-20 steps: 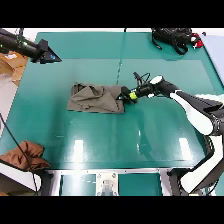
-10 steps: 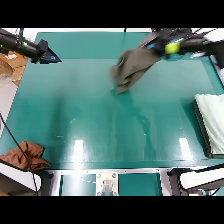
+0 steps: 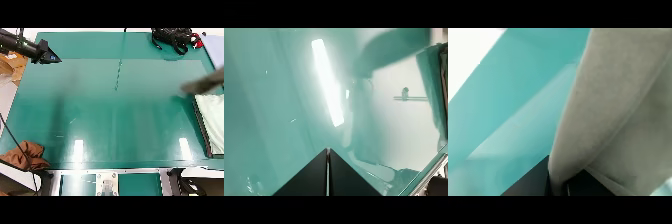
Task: Fold the shirts.
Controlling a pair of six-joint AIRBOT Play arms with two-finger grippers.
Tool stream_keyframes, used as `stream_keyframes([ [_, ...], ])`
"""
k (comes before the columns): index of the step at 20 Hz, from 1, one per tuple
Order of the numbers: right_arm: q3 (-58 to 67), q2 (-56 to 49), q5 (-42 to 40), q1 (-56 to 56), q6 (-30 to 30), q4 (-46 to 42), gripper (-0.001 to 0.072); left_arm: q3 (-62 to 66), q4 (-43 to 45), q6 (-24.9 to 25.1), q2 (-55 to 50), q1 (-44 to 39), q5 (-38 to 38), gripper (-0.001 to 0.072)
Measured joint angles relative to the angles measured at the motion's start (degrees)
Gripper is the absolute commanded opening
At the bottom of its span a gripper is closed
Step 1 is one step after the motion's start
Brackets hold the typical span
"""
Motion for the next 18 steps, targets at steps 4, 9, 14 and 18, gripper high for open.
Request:
stream_keyframes([
  [4,0.2,1.3,8.0,-10.2,1.8,-6.6,0.0014,0.0,0.0,-0.6,0.0,0.0,0.0,0.0022],
  [9,-4.5,6.4,14.6,-15.6,5.3,-20.6,0.0015,0.0,-1.1,-0.8,0.0,0.0,-0.3,0.0022],
  [14,-21.2,10.1,17.1,-16.8,6.8,-34.1,0.0449,0.0,-2.1,-0.8,0.0,-0.1,-0.9,0.0022],
  [18,-32.8,10.0,17.8,-17.0,9.5,-41.8,0.0191,0.0,-2.6,-0.8,0.0,-0.1,-1.6,0.0021],
])
